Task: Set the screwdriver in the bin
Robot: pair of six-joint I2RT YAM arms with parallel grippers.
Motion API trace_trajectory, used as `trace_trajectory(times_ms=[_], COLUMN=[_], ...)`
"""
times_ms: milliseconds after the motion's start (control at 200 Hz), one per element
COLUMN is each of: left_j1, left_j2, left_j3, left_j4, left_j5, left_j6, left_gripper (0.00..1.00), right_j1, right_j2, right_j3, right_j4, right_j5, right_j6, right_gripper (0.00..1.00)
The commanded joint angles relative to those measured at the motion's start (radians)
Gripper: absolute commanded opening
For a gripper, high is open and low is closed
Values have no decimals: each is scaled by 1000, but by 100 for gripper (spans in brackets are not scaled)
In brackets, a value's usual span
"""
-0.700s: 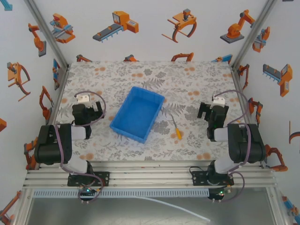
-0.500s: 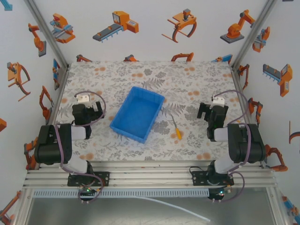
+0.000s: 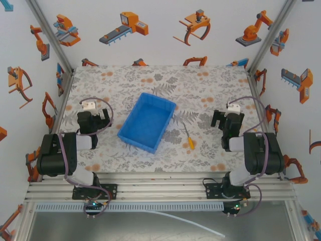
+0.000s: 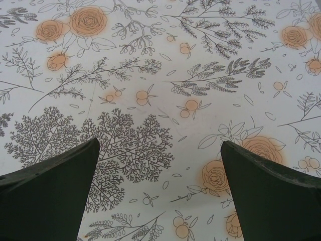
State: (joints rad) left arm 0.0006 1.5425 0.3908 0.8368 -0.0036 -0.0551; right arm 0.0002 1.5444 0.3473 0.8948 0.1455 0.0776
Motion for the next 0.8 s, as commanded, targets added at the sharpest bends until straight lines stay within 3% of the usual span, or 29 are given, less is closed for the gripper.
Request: trace_trajectory(times_ms=[0, 796], left_j1=[-4, -4], left_j2=[-1, -2], left_j3=[19, 20], left_j4=[-4, -10], left_j5=[-2, 0], left_j6=[15, 16], left_gripper=[97, 97], right_j1=[-8, -15], right_j2=[0, 0], right_j3=[25, 30], right_j4=[7, 0], right_j5=[-6, 0], right_j6=[-10, 2], right_gripper=[99, 99])
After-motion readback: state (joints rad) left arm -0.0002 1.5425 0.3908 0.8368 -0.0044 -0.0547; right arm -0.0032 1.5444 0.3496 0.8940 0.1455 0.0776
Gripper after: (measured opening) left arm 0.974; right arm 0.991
